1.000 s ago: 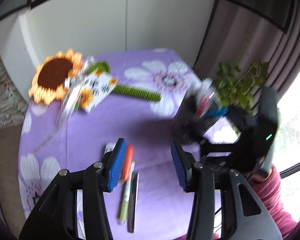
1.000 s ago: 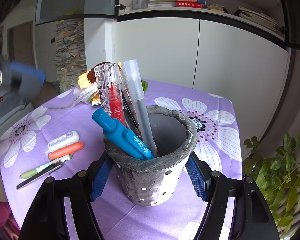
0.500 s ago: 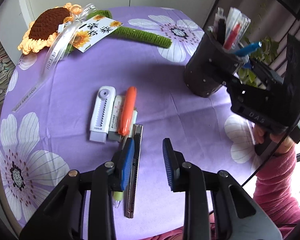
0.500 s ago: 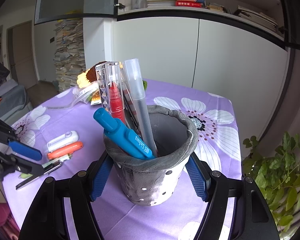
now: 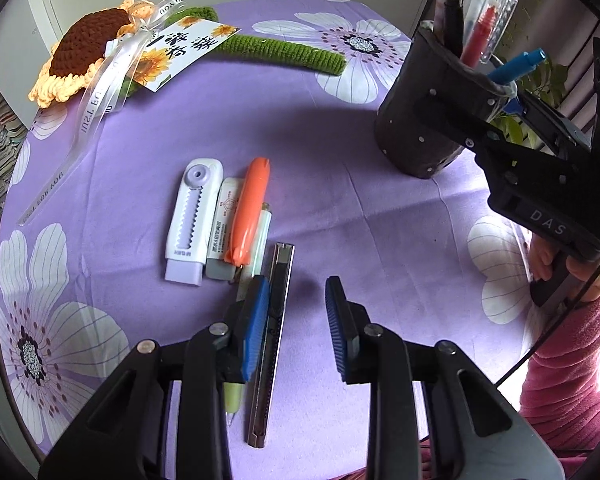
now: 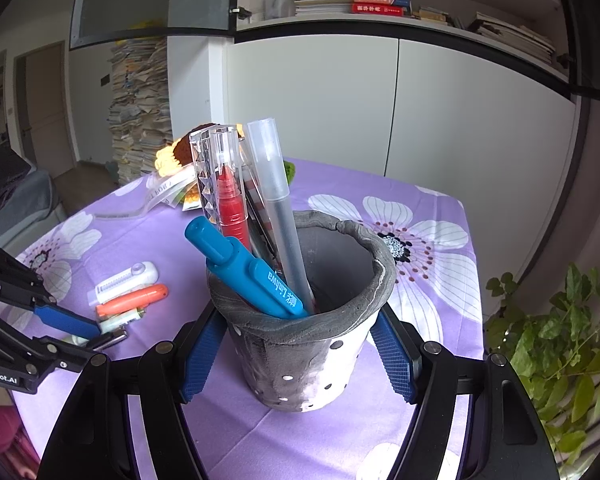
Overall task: Organize stationery
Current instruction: 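Grasp the metal utility knife on the table with the left gripper, then lift the utility knife and lower it into the pen holder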
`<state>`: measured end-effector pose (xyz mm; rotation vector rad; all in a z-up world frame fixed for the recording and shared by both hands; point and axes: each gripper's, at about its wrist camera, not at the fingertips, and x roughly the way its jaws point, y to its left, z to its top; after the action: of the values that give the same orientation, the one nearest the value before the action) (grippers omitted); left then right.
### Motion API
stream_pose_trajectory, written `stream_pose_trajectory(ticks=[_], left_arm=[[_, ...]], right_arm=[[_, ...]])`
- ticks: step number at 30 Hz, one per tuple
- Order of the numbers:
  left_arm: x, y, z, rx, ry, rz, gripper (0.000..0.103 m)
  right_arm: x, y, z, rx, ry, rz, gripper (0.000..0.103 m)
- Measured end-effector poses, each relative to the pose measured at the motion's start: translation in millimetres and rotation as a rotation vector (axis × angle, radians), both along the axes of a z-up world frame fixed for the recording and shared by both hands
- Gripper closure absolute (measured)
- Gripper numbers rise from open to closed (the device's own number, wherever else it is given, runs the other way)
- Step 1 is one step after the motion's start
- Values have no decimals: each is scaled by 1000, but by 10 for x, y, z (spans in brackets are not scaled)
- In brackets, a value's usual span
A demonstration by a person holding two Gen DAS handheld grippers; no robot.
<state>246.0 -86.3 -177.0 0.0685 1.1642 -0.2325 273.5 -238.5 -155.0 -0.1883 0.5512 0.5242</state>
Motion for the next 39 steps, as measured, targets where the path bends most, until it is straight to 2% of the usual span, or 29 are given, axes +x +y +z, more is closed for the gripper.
stream_pose_trajectory(ticks=[9,10,14,19,39], left_arm=[[9,-100,-59,36,2,-22,77],[7,-113,-51,45,-18,-21,77],[54,-152,-67,55,-26,-22,93],[113,-140,-51,45,-24,-9,94],[-26,-36,648,-67,-196,-18,94]], right_arm=[[0,-1,0,0,0,0,30],[-1,1,-1,0,0,0,30],[-1,-3,1,0,0,0,30],[-2,1,-2,0,0,0,30],[-2,0,-2,-1,-1,0,30]])
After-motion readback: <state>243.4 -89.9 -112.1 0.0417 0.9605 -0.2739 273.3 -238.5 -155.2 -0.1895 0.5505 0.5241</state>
